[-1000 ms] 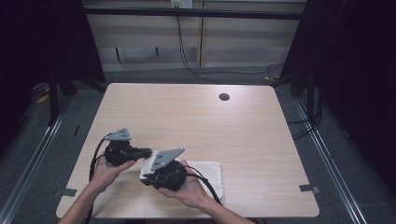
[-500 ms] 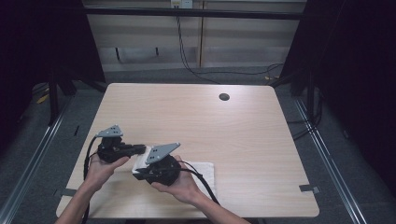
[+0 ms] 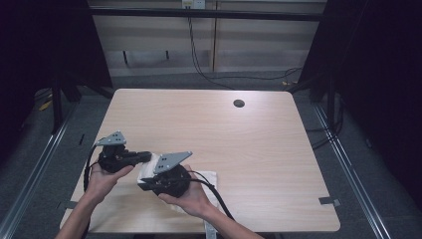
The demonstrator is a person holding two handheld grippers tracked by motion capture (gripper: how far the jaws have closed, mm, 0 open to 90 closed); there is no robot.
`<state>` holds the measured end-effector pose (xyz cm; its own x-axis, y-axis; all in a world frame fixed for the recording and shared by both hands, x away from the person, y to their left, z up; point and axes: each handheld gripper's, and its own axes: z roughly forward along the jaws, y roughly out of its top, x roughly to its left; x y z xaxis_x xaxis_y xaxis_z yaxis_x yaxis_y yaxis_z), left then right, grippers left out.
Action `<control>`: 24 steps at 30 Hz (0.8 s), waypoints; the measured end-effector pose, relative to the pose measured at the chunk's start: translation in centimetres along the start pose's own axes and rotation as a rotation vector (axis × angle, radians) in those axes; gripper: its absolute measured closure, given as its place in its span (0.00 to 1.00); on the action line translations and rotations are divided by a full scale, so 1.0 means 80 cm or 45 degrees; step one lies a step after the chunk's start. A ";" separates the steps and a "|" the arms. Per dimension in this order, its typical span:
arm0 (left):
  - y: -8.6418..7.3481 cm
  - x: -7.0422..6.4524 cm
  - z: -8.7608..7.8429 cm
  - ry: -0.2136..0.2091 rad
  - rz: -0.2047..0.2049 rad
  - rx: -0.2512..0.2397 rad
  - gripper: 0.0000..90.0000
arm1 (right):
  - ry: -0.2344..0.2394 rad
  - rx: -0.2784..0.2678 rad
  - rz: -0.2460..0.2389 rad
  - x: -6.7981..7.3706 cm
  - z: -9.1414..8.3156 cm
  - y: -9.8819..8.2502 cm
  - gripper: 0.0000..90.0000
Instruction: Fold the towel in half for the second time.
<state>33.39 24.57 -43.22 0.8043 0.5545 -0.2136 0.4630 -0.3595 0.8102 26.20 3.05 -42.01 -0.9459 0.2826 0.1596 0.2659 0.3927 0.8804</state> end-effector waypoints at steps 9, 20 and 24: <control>0.018 -0.012 0.017 -0.027 0.045 0.028 0.96 | -0.056 0.004 0.001 0.000 -0.027 -0.003 0.94; 0.042 -0.031 0.056 -0.058 0.107 0.064 0.95 | -0.075 -0.017 0.082 -0.014 -0.059 -0.023 0.94; 0.047 -0.039 0.067 -0.069 0.124 0.082 0.95 | -0.085 -0.025 0.093 -0.015 -0.068 -0.027 0.94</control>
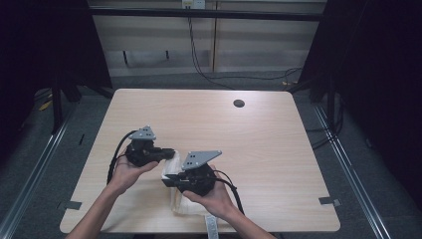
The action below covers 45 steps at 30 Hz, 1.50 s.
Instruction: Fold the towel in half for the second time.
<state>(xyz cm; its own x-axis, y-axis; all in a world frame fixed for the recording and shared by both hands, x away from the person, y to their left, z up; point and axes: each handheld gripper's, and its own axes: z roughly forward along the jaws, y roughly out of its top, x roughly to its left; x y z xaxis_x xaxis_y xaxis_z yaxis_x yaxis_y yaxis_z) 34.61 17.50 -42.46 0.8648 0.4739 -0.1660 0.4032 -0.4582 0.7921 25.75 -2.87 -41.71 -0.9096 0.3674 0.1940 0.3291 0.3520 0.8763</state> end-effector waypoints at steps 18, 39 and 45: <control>0.003 -0.030 0.045 -0.067 0.059 0.057 0.95 | -0.057 0.109 0.028 0.003 -0.034 -0.042 0.93; -0.014 -0.043 0.093 -0.115 0.060 0.133 0.92 | -0.163 0.233 0.104 -0.010 -0.051 -0.107 0.81; -0.009 -0.047 0.098 -0.122 0.080 0.121 0.88 | -0.209 0.247 0.096 -0.010 -0.063 -0.112 0.77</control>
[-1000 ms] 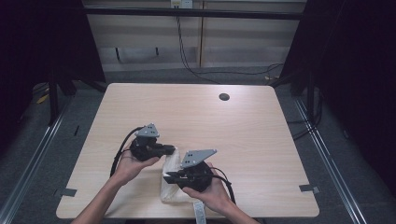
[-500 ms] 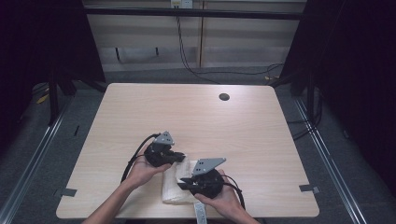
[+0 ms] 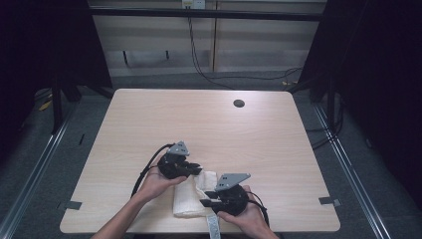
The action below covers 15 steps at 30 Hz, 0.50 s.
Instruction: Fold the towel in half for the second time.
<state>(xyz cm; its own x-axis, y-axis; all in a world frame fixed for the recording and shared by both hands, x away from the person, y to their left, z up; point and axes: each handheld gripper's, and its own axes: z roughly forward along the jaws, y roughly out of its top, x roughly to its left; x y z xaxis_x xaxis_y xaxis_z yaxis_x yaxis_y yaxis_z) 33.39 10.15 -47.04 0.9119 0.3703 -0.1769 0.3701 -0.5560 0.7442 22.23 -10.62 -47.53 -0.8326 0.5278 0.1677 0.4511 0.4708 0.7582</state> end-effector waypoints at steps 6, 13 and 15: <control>0.004 -0.002 0.015 -0.022 0.000 0.011 0.86 | -0.015 0.013 0.016 -0.002 -0.006 -0.004 0.70; 0.006 -0.002 0.024 -0.043 -0.002 0.019 0.78 | -0.051 0.028 0.071 -0.006 -0.013 -0.011 0.63; 0.008 -0.001 0.023 -0.041 -0.015 -0.013 0.77 | -0.060 0.031 0.075 -0.008 -0.014 -0.012 0.62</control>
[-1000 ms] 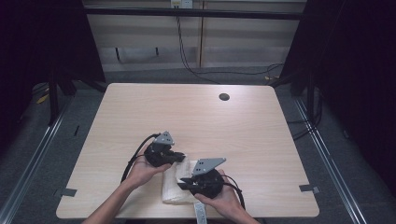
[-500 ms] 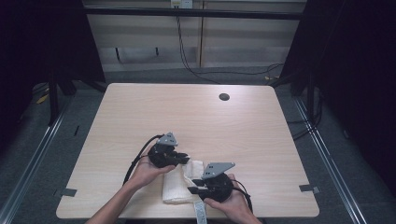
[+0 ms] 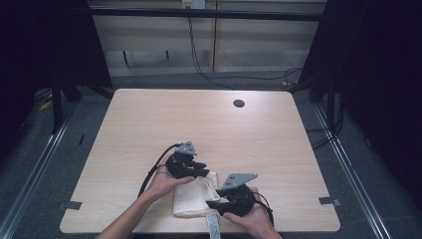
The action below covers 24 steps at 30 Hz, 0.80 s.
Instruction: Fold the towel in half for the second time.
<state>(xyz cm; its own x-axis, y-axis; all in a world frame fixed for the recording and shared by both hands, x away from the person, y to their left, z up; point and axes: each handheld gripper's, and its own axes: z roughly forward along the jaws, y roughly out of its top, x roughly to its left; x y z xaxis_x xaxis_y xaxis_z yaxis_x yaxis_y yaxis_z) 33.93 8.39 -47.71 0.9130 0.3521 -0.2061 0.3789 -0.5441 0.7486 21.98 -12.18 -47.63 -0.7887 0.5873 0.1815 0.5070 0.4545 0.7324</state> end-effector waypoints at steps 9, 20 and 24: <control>0.005 0.002 -0.008 0.008 -0.019 -0.092 0.61 | -0.015 -0.005 0.050 -0.015 -0.004 -0.008 0.58; 0.008 0.007 -0.028 0.034 -0.062 -0.150 0.49 | -0.063 -0.014 0.105 -0.033 -0.009 -0.014 0.51; 0.008 0.011 -0.038 0.056 -0.074 -0.163 0.49 | -0.071 -0.035 0.103 -0.039 -0.015 -0.011 0.53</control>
<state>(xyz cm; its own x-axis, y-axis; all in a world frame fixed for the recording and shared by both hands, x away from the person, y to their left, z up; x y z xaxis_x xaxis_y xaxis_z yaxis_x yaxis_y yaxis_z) 34.50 10.66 -45.50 0.8813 0.4151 -0.2256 0.4061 -0.4214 0.8109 23.55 -15.20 -48.08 -0.7243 0.6584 0.2046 0.5582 0.3859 0.7345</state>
